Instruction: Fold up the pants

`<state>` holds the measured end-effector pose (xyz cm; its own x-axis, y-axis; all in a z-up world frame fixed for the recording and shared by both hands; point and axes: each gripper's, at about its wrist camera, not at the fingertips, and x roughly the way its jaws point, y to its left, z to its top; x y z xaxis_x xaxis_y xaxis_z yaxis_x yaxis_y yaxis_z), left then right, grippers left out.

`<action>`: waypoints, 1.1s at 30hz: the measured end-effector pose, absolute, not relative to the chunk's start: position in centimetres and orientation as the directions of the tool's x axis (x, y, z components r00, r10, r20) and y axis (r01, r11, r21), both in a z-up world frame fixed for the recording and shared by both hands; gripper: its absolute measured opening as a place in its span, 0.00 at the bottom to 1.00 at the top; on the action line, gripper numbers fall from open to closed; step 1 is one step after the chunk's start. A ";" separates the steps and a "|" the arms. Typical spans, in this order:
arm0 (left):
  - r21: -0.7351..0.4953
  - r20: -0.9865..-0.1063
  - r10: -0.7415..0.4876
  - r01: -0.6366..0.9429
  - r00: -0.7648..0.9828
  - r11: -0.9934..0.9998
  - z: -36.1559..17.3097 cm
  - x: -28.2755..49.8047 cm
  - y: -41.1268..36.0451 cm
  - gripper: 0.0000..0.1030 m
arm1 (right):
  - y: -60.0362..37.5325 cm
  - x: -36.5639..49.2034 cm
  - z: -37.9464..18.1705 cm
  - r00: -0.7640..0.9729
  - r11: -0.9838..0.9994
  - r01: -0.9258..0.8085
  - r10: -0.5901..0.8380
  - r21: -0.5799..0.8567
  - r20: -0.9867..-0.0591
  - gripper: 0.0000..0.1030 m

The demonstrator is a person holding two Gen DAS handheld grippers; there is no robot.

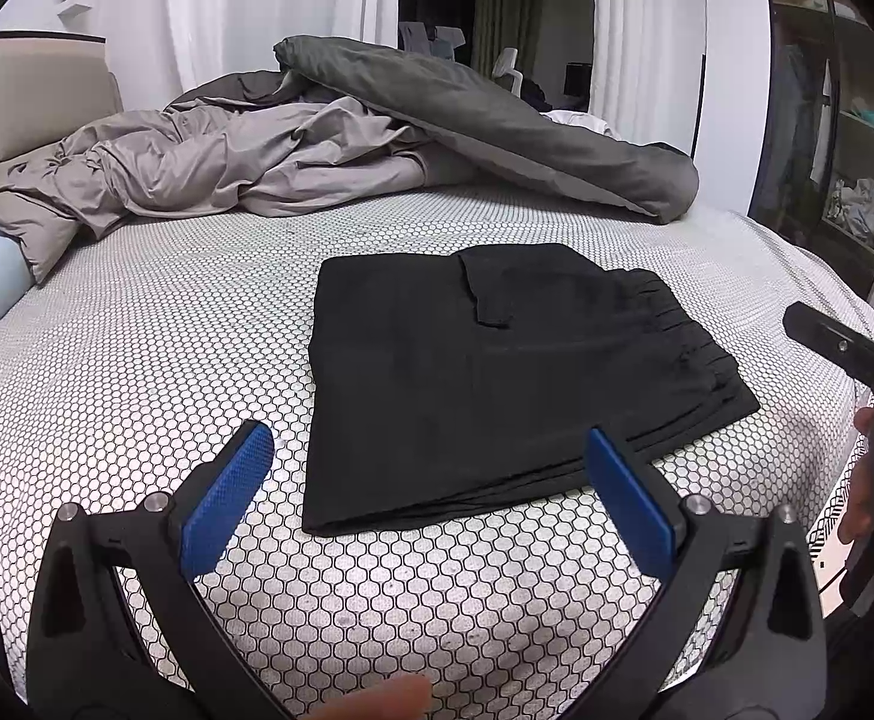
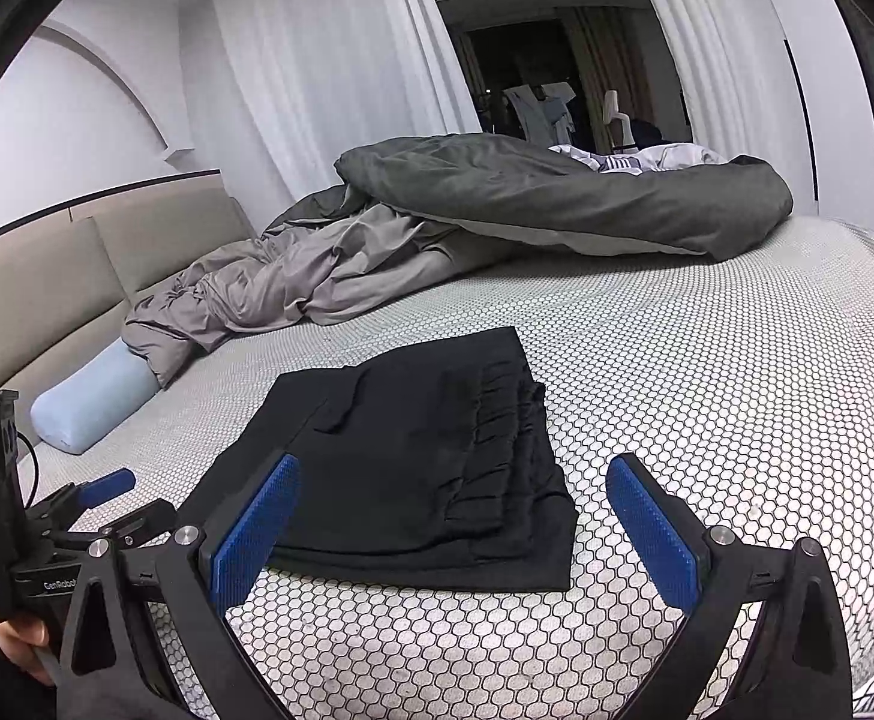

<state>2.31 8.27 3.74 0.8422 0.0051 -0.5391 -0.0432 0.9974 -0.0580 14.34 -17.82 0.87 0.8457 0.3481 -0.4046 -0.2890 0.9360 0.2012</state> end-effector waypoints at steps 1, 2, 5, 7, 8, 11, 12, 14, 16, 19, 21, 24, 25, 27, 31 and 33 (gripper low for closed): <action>-0.058 -0.538 0.005 -0.043 0.843 0.997 3.7 2.3 8.3 0.99 | -17.8 14.3 0.9 0.847 0.936 -0.288 0.347 0.201 -0.403 1.00; -0.057 -0.538 0.005 -0.042 0.843 0.997 3.8 2.3 8.3 0.99 | -17.7 14.3 0.9 0.849 0.937 -0.286 0.344 0.199 -0.401 1.00; -0.059 -0.538 0.003 -0.041 0.843 0.997 3.8 2.3 8.4 0.99 | -17.7 14.3 0.9 0.849 0.938 -0.286 0.343 0.196 -0.401 1.00; -0.059 -0.539 0.003 -0.041 0.842 0.997 3.8 2.3 8.4 0.99 | -17.6 14.4 0.9 0.848 0.938 -0.287 0.343 0.195 -0.403 1.00; -0.058 -0.540 0.002 -0.040 0.842 0.998 3.8 2.3 8.5 0.99 | -17.6 14.4 0.8 0.849 0.939 -0.287 0.342 0.192 -0.403 1.00; -0.058 -0.539 0.001 -0.038 0.842 0.998 3.8 2.3 8.7 0.99 | -17.5 14.3 0.8 0.848 0.938 -0.290 0.343 0.188 -0.403 1.00; -0.058 -0.539 0.000 -0.038 0.842 0.998 3.8 2.3 8.8 0.99 | -17.5 14.3 0.8 0.849 0.939 -0.290 0.343 0.188 -0.402 1.00; -0.057 -0.539 0.000 -0.037 0.842 0.998 3.8 2.3 8.8 0.99 | -17.5 14.4 0.7 0.848 0.938 -0.292 0.344 0.187 -0.404 1.00; -0.055 -0.541 0.001 -0.037 0.841 0.998 3.8 2.3 8.8 0.99 | -17.4 14.3 0.7 0.850 0.939 -0.289 0.341 0.186 -0.402 1.00; -0.054 -0.540 -0.001 -0.034 0.842 0.998 3.8 2.3 8.9 0.99 | -17.5 14.3 0.7 0.849 0.939 -0.290 0.342 0.187 -0.403 1.00; -0.054 -0.539 0.000 -0.035 0.842 0.998 3.8 2.2 8.9 0.99 | -17.4 14.3 0.7 0.849 0.939 -0.289 0.341 0.185 -0.404 1.00; -0.054 -0.539 0.000 -0.034 0.842 0.998 3.8 2.2 8.9 0.99 | -17.4 14.3 0.7 0.847 0.939 -0.290 0.343 0.186 -0.406 1.00; -0.053 -0.539 0.000 -0.035 0.842 0.998 3.8 2.2 8.9 0.99 | -17.4 14.3 0.7 0.847 0.939 -0.290 0.343 0.186 -0.405 1.00; -0.051 -0.540 0.001 -0.034 0.842 0.998 3.8 2.2 8.9 0.99 | -17.4 14.3 0.7 0.846 0.939 -0.292 0.343 0.184 -0.407 1.00; -0.049 -0.538 0.003 -0.035 0.843 0.998 3.8 2.2 8.8 0.99 | -17.5 14.4 0.7 0.846 0.938 -0.294 0.344 0.184 -0.408 1.00; -0.047 -0.536 0.005 -0.036 0.844 0.998 3.8 2.1 8.7 0.99 | -17.5 14.4 0.7 0.846 0.938 -0.294 0.344 0.183 -0.408 1.00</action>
